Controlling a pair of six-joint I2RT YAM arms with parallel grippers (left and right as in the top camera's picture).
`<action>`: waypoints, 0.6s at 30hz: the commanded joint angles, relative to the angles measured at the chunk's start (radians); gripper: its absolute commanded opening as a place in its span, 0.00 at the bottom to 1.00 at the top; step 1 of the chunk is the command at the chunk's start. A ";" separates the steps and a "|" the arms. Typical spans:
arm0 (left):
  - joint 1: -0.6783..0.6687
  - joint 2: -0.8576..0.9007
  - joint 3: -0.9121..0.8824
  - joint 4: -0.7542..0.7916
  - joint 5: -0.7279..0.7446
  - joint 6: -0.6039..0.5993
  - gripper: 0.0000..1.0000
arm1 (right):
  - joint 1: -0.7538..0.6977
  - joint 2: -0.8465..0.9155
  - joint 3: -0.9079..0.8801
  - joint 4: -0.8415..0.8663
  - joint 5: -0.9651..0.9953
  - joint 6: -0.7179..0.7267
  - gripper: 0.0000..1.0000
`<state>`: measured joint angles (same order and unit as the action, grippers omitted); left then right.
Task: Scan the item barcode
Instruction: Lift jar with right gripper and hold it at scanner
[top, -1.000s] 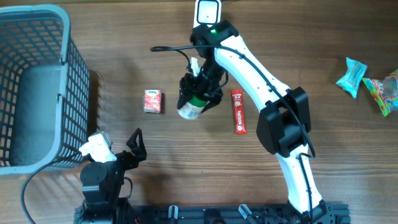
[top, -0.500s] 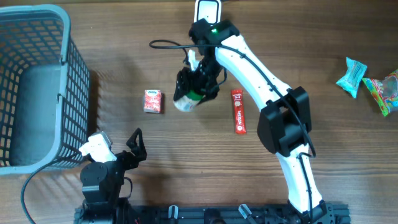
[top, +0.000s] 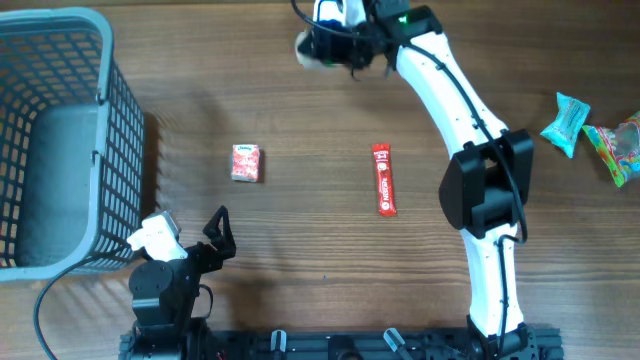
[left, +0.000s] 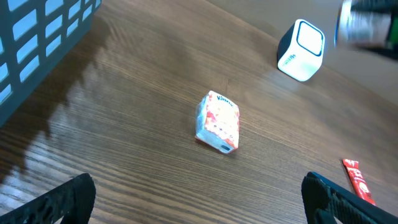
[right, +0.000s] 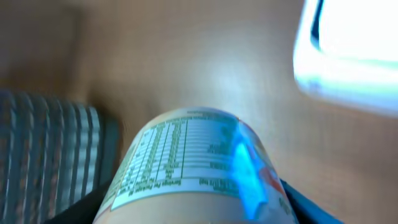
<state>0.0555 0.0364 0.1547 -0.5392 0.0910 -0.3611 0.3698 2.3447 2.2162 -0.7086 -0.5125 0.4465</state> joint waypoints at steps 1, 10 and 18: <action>0.008 -0.003 -0.006 0.002 -0.013 0.009 1.00 | 0.019 -0.030 0.031 0.100 0.203 0.002 0.54; 0.008 -0.003 -0.006 0.002 -0.013 0.010 1.00 | 0.020 0.002 -0.016 0.392 0.705 -0.002 0.51; 0.008 -0.003 -0.006 0.002 -0.013 0.009 1.00 | 0.020 0.154 -0.016 0.586 0.789 -0.160 0.39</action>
<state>0.0555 0.0364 0.1547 -0.5388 0.0910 -0.3611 0.3889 2.4004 2.2082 -0.1665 0.2008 0.4057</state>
